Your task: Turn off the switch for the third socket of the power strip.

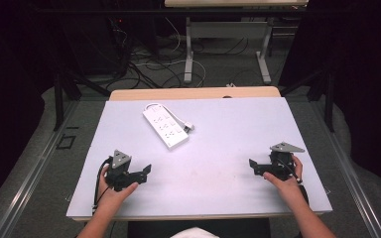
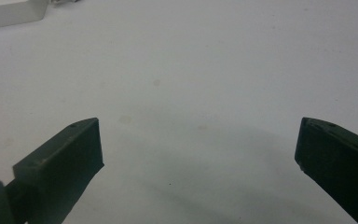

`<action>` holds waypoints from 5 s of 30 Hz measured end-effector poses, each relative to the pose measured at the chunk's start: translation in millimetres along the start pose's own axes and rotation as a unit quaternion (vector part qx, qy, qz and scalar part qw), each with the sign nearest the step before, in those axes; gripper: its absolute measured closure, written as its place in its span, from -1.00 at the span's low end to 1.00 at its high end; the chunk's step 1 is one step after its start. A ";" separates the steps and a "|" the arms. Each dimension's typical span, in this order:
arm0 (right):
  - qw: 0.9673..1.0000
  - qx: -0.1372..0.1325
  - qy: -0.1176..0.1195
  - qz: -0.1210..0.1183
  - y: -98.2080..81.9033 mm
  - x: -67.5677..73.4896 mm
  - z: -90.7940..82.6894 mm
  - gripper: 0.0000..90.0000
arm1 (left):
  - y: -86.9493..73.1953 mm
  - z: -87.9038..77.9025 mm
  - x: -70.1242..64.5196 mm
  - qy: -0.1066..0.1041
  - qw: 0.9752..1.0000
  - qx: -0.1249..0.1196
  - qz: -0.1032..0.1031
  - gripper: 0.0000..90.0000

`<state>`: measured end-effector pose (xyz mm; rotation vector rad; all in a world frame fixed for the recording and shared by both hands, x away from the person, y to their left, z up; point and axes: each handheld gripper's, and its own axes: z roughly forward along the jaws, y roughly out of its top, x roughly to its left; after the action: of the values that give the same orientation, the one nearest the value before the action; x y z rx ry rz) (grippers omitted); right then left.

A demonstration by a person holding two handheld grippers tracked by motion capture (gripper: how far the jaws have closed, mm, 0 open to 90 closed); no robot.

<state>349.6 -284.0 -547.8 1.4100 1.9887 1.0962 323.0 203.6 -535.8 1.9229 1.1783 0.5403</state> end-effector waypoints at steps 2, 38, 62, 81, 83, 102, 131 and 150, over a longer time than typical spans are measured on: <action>1.000 0.000 0.000 0.000 -0.1 -0.2 0.2 -0.99 | 0.0 0.6 -2.1 -0.002 1.000 -0.001 0.000 -0.58; 1.000 -0.001 0.000 -0.004 -2.1 0.0 0.4 -0.99 | 18.7 16.0 -23.6 -0.064 0.997 0.011 0.036 -0.22; 1.000 -0.003 0.000 0.004 -2.5 0.0 -0.2 -0.98 | 67.7 24.5 -22.7 -0.068 0.998 -0.005 -0.001 -0.15; 1.000 -0.003 -0.003 0.003 -2.8 -1.0 -0.2 -0.98 | 104.6 32.6 -14.0 -0.071 0.997 -0.010 -0.007 -0.16; 1.000 -0.004 -0.001 0.004 -2.9 -0.9 0.3 -0.98 | 108.6 33.6 -13.9 -0.073 0.997 -0.010 -0.006 -0.16; 1.000 -0.002 0.000 0.008 -3.5 -1.5 1.2 -0.98 | 143.7 57.6 -22.8 -0.078 0.997 0.003 -0.004 -0.10; 1.000 0.001 0.003 0.011 -4.0 -1.9 3.0 -0.98 | 154.1 114.1 -14.9 -0.067 0.994 0.070 -0.059 0.23; 1.000 0.004 0.005 0.006 -4.5 -2.4 3.4 -0.98 | 156.0 136.8 -13.0 -0.054 0.991 0.107 -0.057 0.34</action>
<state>350.6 -285.7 -553.6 1.4241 1.9956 1.1041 496.0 97.8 -489.9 2.0208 1.3108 0.2543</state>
